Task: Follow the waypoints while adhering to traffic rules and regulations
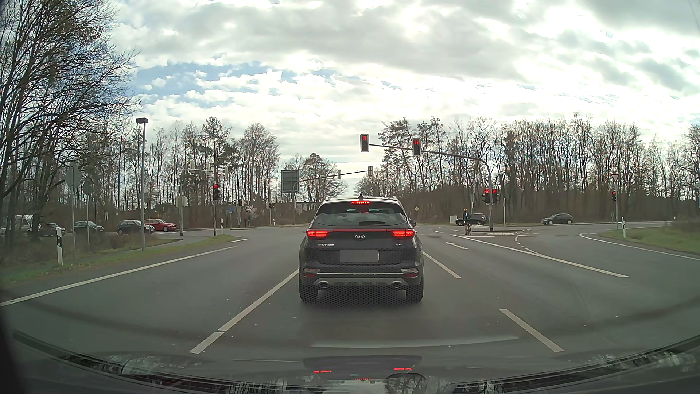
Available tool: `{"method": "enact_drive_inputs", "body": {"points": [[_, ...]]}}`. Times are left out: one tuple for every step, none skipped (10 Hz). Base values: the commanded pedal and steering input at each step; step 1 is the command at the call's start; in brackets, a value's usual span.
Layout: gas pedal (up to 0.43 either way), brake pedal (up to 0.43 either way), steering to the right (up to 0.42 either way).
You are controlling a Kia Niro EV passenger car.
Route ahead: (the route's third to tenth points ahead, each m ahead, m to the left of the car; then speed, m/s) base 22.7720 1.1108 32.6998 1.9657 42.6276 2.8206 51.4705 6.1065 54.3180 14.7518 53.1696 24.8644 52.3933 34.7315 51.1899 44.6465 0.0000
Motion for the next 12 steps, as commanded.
{"method": "enact_drive_inputs", "body": {"points": [[0.0,0.299,-0.002],[0.0,0.299,-0.001],[0.0,0.299,-0.002],[0.0,0.299,-0.001],[0.0,0.299,-0.001],[0.0,0.299,-0.001],[0.0,0.299,-0.001],[0.0,0.299,-0.001],[0.0,0.299,-0.001],[0.0,0.299,-0.002],[0.0,0.299,-0.002],[0.0,0.299,-0.001]]}}
